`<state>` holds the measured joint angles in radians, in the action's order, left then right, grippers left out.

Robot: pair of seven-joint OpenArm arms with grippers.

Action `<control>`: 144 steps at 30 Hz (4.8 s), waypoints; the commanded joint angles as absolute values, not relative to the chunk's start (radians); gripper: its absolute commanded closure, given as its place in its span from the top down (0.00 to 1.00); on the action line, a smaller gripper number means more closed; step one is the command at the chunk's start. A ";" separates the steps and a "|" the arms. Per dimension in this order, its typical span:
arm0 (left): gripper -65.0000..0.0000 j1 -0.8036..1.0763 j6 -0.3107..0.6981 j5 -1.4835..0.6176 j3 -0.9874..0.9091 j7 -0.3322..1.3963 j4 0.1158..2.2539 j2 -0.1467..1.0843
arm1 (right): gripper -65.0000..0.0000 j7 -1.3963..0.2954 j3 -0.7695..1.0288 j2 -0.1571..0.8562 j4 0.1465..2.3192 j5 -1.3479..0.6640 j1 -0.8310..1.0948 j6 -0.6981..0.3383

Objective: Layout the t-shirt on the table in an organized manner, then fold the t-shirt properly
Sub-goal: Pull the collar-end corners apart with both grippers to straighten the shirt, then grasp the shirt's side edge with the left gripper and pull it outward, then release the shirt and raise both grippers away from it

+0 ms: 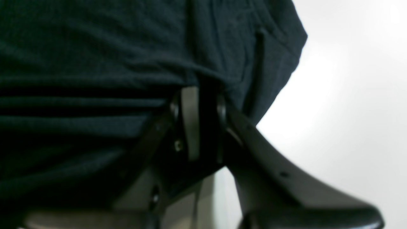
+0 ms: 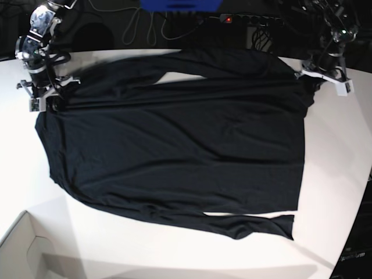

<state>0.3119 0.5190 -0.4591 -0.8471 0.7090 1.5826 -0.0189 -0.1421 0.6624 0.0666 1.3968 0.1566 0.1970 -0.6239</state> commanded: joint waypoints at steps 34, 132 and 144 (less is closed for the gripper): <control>0.00 -0.182 0.506 -0.084 -0.694 0.604 1.171 0.001 | 0.13 -0.163 0.661 0.071 1.406 0.173 0.200 -0.615; 0.50 0.286 0.519 -0.222 -0.733 0.719 1.761 0.071 | 0.22 -0.165 0.731 -0.105 1.844 0.171 0.352 -0.615; 0.59 0.337 0.519 -0.220 -0.731 0.719 1.649 0.022 | 0.36 -0.165 0.730 -0.110 1.842 0.170 0.377 -0.615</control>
